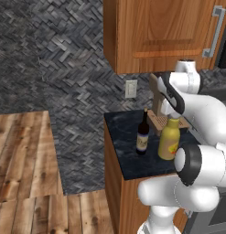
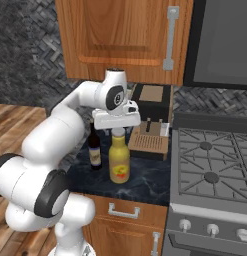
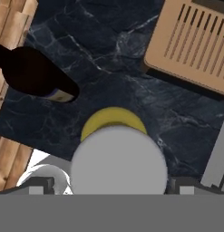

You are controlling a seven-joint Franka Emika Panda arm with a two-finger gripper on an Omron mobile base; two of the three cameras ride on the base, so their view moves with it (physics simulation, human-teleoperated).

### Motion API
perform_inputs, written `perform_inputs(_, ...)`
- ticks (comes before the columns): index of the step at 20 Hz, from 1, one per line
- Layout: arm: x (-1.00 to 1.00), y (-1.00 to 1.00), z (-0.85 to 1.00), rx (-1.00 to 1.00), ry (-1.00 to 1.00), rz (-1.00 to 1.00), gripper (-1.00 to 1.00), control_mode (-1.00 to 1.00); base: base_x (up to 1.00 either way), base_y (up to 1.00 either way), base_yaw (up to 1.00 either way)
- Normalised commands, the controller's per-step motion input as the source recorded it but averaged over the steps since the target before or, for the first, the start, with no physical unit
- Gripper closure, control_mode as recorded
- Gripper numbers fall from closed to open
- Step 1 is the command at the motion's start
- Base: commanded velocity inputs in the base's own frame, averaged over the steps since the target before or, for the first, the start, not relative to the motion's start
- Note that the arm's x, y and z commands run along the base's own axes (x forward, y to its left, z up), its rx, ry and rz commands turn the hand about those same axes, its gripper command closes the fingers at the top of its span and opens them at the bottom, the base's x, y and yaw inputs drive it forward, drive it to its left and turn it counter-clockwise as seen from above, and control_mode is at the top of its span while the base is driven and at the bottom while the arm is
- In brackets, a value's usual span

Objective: There is a wine glass and glass cup on the dining counter. Place the wine bottle next to the wine glass and the juice bottle next to the glass cup.

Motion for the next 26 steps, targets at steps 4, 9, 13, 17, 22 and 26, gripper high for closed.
perform_inputs(4,0.0,0.0,-0.19,0.0,0.0,0.0,-1.0,-1.0,0.0,0.0,0.0)
perform_inputs(9,0.0,0.0,-0.17,0.0,0.0,0.0,-1.0,-1.0,0.0,0.0,0.0)
perform_inputs(13,0.0,0.0,-0.11,0.0,0.0,0.0,-1.0,-1.0,0.0,0.0,0.0)
perform_inputs(17,0.0,0.03,-0.04,0.0,0.0,0.0,1.0,-1.0,0.0,0.0,0.0)
perform_inputs(22,-0.06,0.0,0.12,0.0,-0.02,0.0,1.0,-1.0,0.0,0.0,0.0)
perform_inputs(26,-0.3,0.0,0.5,0.0,-0.13,0.0,1.0,-1.0,0.0,0.0,0.0)
